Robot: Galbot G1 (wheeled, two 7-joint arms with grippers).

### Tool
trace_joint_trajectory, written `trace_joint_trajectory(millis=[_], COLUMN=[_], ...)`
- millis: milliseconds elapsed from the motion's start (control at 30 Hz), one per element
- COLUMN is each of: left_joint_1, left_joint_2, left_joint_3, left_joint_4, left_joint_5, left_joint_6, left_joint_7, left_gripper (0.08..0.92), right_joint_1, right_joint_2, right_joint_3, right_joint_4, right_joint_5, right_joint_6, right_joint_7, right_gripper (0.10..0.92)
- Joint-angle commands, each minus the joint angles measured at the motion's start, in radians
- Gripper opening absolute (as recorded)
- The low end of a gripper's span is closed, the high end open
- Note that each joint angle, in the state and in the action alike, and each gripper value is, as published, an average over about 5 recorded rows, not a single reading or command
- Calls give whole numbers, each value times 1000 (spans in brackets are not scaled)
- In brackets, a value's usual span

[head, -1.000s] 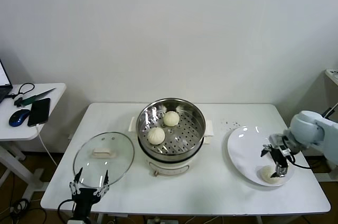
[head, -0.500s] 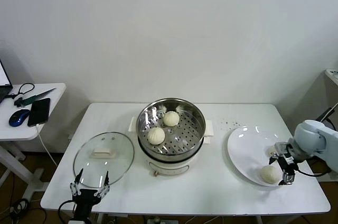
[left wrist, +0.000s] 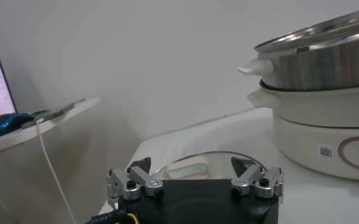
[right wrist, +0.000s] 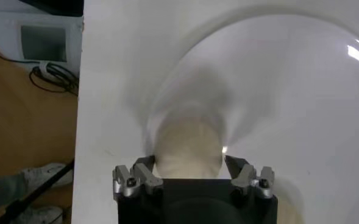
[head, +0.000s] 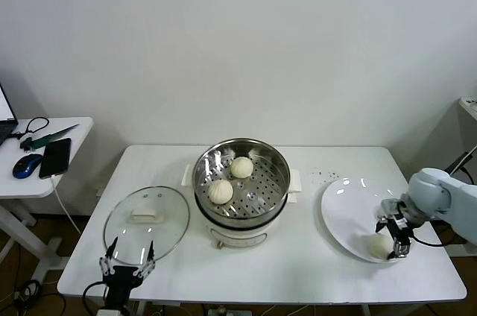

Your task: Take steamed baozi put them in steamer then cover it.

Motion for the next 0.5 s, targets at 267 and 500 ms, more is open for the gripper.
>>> trace_joint_trajectory(millis=[267,500], left_joint_1=[-8,-6], left_joint_2=[-1,0], left_joint_3=[4,3], left_joint_4=[1,0], left_joint_5=[4,3], left_joint_6=[6,5], left_joint_7=[0,0], left_gripper=[823,823], right_joint_1=[54,302], right_joint_2=[17,77], right_joint_3=[-44,-201], right_joint_4=[-18,-21], right_joint_5=[12,-6], right_joint_6=[17,164], right_joint_7=[1,-8], right_gripper=[716,704])
